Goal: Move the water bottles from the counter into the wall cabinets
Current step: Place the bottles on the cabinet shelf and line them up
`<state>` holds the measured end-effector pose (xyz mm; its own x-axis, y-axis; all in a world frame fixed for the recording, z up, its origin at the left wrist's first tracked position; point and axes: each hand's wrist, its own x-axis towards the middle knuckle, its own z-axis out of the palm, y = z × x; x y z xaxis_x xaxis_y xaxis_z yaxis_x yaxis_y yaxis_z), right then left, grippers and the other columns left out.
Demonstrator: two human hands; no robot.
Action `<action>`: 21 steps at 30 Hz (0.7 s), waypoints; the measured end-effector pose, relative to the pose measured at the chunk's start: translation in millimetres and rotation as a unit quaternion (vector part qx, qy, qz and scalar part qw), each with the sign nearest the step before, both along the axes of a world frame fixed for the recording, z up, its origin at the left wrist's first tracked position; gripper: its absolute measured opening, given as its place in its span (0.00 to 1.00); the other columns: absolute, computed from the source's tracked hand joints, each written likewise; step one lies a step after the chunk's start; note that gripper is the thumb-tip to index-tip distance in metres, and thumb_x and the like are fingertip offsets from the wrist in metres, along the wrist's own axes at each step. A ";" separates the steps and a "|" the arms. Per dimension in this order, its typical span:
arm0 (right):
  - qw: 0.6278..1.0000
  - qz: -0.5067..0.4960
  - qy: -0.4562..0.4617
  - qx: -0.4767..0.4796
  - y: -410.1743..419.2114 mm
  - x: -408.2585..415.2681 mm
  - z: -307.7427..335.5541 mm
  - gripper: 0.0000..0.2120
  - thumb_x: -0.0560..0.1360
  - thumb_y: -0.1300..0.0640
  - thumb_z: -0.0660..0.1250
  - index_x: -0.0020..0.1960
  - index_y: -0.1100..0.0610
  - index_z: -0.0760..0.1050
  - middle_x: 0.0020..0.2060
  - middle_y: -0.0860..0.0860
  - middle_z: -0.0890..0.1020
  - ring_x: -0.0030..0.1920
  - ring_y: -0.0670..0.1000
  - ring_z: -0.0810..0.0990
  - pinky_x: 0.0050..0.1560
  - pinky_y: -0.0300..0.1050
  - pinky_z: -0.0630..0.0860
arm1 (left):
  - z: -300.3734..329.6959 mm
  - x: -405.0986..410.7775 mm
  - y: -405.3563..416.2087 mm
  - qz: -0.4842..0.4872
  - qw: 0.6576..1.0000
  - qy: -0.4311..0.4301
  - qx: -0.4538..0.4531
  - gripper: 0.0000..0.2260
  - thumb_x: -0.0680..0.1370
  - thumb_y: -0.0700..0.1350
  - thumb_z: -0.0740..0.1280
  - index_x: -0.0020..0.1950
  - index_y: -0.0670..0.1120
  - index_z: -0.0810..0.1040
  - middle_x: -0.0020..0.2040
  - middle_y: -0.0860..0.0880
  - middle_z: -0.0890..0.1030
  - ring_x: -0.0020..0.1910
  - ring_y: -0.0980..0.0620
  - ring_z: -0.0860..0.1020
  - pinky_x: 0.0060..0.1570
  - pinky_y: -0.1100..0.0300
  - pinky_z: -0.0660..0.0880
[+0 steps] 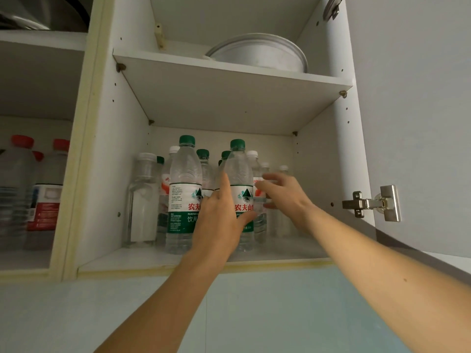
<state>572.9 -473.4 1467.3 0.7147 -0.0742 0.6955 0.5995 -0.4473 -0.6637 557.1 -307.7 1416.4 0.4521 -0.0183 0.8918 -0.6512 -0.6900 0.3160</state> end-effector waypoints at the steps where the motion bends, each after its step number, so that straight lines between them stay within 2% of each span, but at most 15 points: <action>1: 1.000 0.012 0.003 0.003 6.0 -7.5 -3.1 0.27 0.75 0.47 0.69 0.72 0.56 0.72 0.60 0.54 0.81 0.57 0.51 0.82 0.57 0.52 0.82 | 0.6 -2.6 -0.3 -0.002 1.000 -0.002 -0.001 0.46 0.74 0.58 0.74 0.82 0.52 0.48 0.62 0.47 0.79 0.61 0.48 0.76 0.61 0.51 0.73; 4: 1.000 0.002 -0.003 -0.004 17.1 -22.1 -12.7 0.22 0.76 0.46 0.67 0.67 0.54 0.77 0.59 0.50 0.82 0.60 0.52 0.80 0.61 0.53 0.79 | 2.8 -10.5 2.4 -0.025 1.000 0.013 -0.011 0.44 0.74 0.54 0.75 0.82 0.53 0.52 0.59 0.49 0.81 0.58 0.49 0.78 0.59 0.52 0.75; 6: 1.000 -0.011 -0.007 -0.008 21.7 -26.5 -17.8 0.25 0.77 0.45 0.67 0.70 0.55 0.74 0.62 0.50 0.80 0.61 0.51 0.79 0.61 0.51 0.78 | 4.2 -13.4 8.7 -0.048 0.998 0.037 -0.013 0.39 0.75 0.51 0.75 0.81 0.53 0.59 0.60 0.50 0.82 0.59 0.51 0.80 0.61 0.51 0.77; 9: 1.000 0.007 -0.012 -0.015 27.1 -28.1 -24.8 0.25 0.76 0.46 0.71 0.69 0.56 0.74 0.57 0.50 0.82 0.55 0.49 0.82 0.57 0.50 0.82 | 2.4 -18.3 24.0 -0.066 0.997 0.041 0.004 0.32 0.76 0.46 0.75 0.77 0.51 0.66 0.64 0.49 0.81 0.63 0.50 0.79 0.63 0.51 0.77; 10: 1.000 0.015 -0.012 -0.023 29.2 -27.7 -27.5 0.24 0.75 0.47 0.73 0.67 0.55 0.74 0.56 0.50 0.82 0.53 0.48 0.83 0.53 0.46 0.83 | 2.0 -19.8 30.4 -0.062 0.998 0.023 0.004 0.31 0.76 0.46 0.74 0.77 0.50 0.67 0.65 0.48 0.80 0.63 0.50 0.79 0.63 0.51 0.77; 12: 0.999 0.025 -0.012 -0.045 33.7 -26.5 -32.5 0.21 0.74 0.49 0.75 0.64 0.51 0.74 0.53 0.47 0.83 0.47 0.42 0.84 0.44 0.36 0.81 | 4.2 -23.5 43.8 -0.030 0.999 -0.039 -0.011 0.28 0.77 0.46 0.72 0.76 0.48 0.69 0.68 0.47 0.77 0.64 0.49 0.77 0.63 0.50 0.77; 13: 0.998 0.032 -0.011 -0.047 35.9 -25.5 -34.9 0.20 0.74 0.50 0.76 0.63 0.50 0.74 0.52 0.45 0.83 0.46 0.40 0.84 0.42 0.33 0.81 | 6.6 -24.6 50.2 -0.006 0.997 -0.073 -0.023 0.27 0.77 0.46 0.72 0.75 0.47 0.69 0.68 0.47 0.76 0.64 0.48 0.76 0.64 0.51 0.76; 15: 0.998 0.051 -0.001 -0.038 39.6 -22.9 -38.5 0.22 0.74 0.51 0.76 0.65 0.50 0.74 0.53 0.44 0.84 0.49 0.41 0.85 0.47 0.37 0.83 | 11.7 -26.0 61.8 0.065 0.990 -0.119 -0.034 0.28 0.76 0.47 0.74 0.74 0.46 0.69 0.69 0.45 0.72 0.66 0.45 0.72 0.65 0.56 0.70; 16: 0.998 0.056 0.003 -0.035 40.3 -22.5 -39.3 0.23 0.74 0.52 0.76 0.66 0.51 0.74 0.54 0.45 0.84 0.50 0.42 0.85 0.51 0.41 0.83 | 13.4 -26.1 66.5 0.109 0.986 -0.120 -0.032 0.31 0.75 0.48 0.75 0.74 0.46 0.68 0.69 0.43 0.71 0.67 0.43 0.70 0.64 0.56 0.68; 19: 0.998 0.055 0.005 -0.042 36.5 -23.1 -37.7 0.22 0.74 0.52 0.76 0.65 0.52 0.75 0.52 0.44 0.85 0.49 0.41 0.85 0.48 0.38 0.83 | 17.3 -20.9 76.4 0.162 0.985 -0.014 -0.057 0.42 0.71 0.55 0.78 0.78 0.46 0.59 0.72 0.39 0.67 0.69 0.38 0.67 0.65 0.44 0.70; 21: 0.998 0.041 0.008 -0.050 30.1 -25.9 -35.3 0.21 0.73 0.52 0.77 0.64 0.52 0.76 0.51 0.44 0.85 0.47 0.41 0.85 0.47 0.37 0.83 | 19.5 -15.8 80.8 0.105 0.987 0.068 -0.105 0.45 0.71 0.55 0.79 0.79 0.47 0.56 0.73 0.39 0.68 0.68 0.37 0.70 0.62 0.43 0.72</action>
